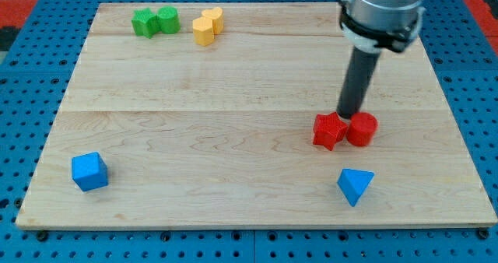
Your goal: Place both the red blocks at the top side of the blue triangle
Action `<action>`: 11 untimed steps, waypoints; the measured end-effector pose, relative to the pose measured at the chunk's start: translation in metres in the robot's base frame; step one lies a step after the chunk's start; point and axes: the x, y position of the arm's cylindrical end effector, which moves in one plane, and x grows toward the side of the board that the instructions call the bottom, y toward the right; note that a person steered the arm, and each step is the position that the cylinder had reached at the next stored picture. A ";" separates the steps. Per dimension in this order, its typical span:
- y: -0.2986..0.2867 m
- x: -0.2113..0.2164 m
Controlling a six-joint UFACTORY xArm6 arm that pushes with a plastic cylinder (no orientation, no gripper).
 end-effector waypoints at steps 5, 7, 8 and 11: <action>0.043 0.053; 0.039 -0.008; -0.014 -0.006; -0.088 -0.008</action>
